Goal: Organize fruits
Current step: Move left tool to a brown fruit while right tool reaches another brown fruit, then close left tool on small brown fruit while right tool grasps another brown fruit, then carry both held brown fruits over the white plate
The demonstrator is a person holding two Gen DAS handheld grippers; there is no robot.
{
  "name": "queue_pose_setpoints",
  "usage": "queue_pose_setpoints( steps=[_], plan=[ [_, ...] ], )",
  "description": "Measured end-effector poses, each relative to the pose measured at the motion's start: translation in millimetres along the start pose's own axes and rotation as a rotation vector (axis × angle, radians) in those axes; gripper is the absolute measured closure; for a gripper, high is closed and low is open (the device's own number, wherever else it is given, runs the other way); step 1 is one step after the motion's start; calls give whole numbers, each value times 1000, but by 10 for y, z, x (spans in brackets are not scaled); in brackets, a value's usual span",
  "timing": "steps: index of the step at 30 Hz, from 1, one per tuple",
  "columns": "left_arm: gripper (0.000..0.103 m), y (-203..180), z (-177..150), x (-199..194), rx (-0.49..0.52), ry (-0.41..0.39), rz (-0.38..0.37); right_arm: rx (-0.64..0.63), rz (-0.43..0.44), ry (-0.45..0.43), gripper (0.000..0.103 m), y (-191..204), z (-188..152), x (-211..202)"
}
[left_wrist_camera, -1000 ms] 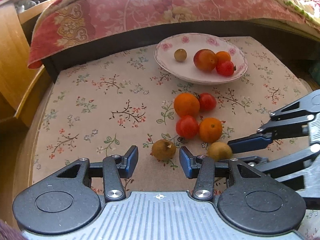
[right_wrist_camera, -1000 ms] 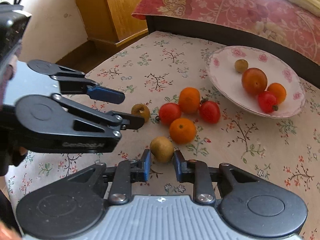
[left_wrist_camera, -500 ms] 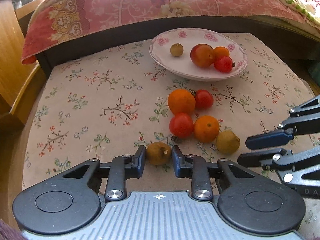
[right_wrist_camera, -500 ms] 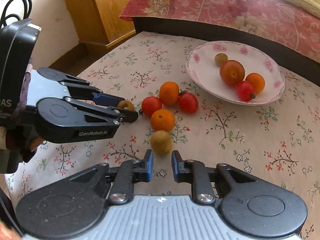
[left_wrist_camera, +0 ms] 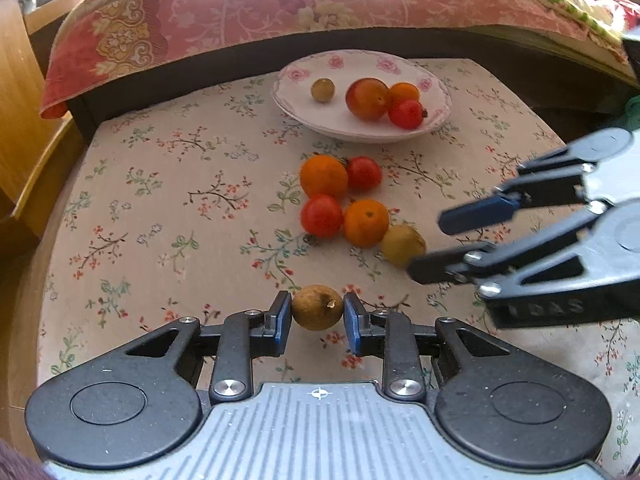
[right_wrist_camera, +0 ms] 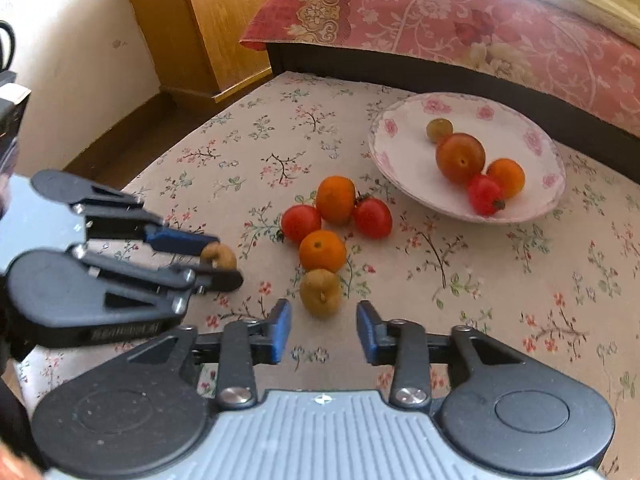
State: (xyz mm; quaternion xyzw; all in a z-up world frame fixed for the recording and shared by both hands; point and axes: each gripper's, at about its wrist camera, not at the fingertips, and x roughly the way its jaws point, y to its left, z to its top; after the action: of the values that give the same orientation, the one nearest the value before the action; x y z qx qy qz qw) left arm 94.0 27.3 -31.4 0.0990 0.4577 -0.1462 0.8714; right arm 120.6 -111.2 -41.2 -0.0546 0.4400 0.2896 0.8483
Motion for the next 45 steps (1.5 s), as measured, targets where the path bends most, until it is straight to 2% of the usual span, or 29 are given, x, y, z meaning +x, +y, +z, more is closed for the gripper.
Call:
queue_pose_setpoints(
  steps=[17,20,21,24,33,45],
  plan=[
    [55,-18,-50,89,38,4,25,-12,15,7,60,-3,42,200],
    [55,-26,-48,96,31,7,29,-16,4,10,62,2,33,188],
    [56,-22,-41,99,25,11,29,-19,-1,12,66,4,32,188],
    [67,-23,-32,94,10,20,11,-18,-8,17,74,-2,25,171],
    [68,-109,2,74,27,13,10,-17,-48,17,74,-42,-24,69],
    [68,-225,255,17,30,-41,14,-6,-103,-23,74,-103,13,-79]
  ],
)
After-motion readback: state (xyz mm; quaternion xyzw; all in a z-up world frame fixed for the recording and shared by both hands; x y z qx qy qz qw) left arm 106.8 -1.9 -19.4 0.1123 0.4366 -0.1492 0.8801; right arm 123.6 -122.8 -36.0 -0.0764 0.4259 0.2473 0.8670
